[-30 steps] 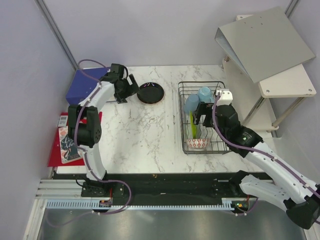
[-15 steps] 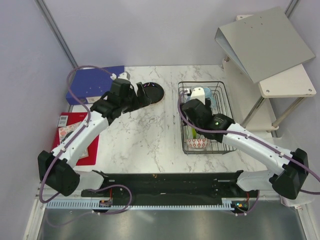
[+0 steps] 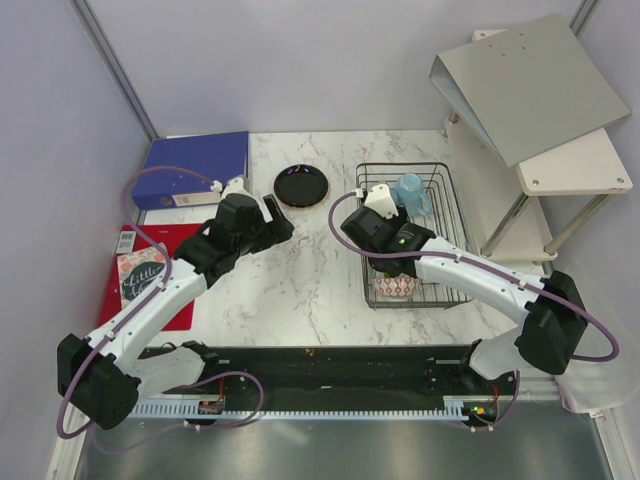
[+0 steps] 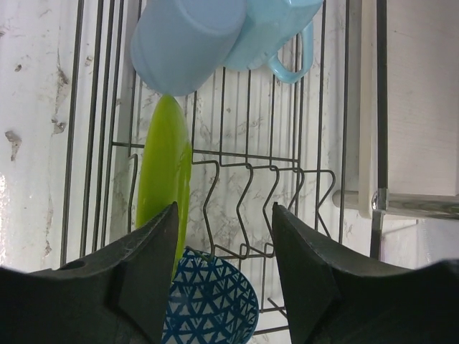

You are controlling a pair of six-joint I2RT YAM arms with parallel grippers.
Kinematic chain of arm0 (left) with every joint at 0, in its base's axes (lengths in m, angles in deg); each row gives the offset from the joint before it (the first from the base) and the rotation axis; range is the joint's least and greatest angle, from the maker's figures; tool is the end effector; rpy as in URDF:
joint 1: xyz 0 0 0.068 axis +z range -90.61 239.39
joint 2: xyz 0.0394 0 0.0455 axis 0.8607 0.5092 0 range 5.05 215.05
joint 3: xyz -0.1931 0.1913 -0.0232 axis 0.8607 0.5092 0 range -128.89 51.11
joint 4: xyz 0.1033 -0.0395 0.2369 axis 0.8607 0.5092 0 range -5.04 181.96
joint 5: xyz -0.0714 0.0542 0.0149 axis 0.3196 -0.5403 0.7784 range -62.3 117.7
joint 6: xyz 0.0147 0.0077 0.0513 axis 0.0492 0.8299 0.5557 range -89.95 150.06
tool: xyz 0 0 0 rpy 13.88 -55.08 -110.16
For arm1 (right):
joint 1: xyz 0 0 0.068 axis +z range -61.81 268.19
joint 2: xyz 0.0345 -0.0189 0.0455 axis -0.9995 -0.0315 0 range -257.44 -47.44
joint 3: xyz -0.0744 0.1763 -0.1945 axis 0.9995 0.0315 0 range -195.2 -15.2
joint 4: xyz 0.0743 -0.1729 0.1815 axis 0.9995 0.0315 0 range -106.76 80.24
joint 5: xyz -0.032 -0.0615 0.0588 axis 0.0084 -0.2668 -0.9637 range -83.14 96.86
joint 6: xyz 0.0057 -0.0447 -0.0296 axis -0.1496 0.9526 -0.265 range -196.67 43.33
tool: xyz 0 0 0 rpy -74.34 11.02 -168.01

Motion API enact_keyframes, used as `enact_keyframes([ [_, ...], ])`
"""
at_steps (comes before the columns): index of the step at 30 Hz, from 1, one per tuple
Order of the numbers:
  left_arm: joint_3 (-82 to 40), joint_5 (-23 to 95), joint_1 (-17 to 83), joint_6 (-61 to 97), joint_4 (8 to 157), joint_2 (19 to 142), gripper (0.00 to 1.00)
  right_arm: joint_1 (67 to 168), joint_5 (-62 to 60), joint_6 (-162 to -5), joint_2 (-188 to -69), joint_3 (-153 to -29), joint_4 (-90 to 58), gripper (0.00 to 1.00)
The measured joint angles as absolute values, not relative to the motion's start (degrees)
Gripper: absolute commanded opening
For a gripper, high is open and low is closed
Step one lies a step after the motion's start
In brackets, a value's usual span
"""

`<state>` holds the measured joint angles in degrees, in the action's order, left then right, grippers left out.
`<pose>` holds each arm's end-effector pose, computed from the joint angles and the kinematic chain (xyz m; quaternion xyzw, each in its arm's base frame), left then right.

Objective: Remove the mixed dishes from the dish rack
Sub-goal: Pick up the plate from the dish rack.

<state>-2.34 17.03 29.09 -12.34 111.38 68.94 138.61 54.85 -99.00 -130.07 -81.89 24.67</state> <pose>0.2131 -0.1168 0.2998 -0.1352 0.8812 -0.1970 0.4080 0.2057 0.2073 0.2835 -0.1019 0.8783 -0.1620 0.4381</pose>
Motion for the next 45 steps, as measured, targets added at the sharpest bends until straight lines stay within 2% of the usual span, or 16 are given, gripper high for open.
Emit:
enact_keyframes([
  [5,-0.26,16.74,29.02,-12.56,110.77,68.11,0.95,139.24,56.14,-99.78,-131.17,-81.89,24.67,0.66],
  [22,2.64,16.22,29.04,-12.97,110.07,67.87,0.95,144.38,55.35,-101.27,-129.74,-84.12,24.03,0.67],
  [33,3.71,16.28,29.02,-13.39,110.02,67.87,0.94,144.92,58.35,-102.36,-137.09,-83.88,25.02,0.62],
  [36,4.0,16.31,29.02,-13.58,110.0,67.87,0.94,144.95,59.94,-102.63,-138.44,-83.84,25.74,0.56],
  [39,4.33,16.33,29.02,-13.65,109.91,67.87,0.94,144.92,61.67,-102.97,-139.27,-83.71,26.35,0.45],
  [40,4.39,16.33,29.02,-13.65,109.91,67.87,0.94,144.92,62.3,-103.15,-139.54,-83.69,26.65,0.27],
  [42,4.41,16.33,29.02,-13.69,109.89,67.87,0.93,144.95,63.07,-103.57,-140.06,-83.69,27.22,0.14],
  [43,4.46,16.33,29.02,-13.74,109.87,67.87,0.93,144.95,63.57,-103.89,-140.28,-83.66,27.42,0.03],
  [45,4.59,16.35,29.02,-13.82,109.78,67.87,0.93,144.95,64.97,-103.89,-140.3,-83.58,28.43,0.0],
])
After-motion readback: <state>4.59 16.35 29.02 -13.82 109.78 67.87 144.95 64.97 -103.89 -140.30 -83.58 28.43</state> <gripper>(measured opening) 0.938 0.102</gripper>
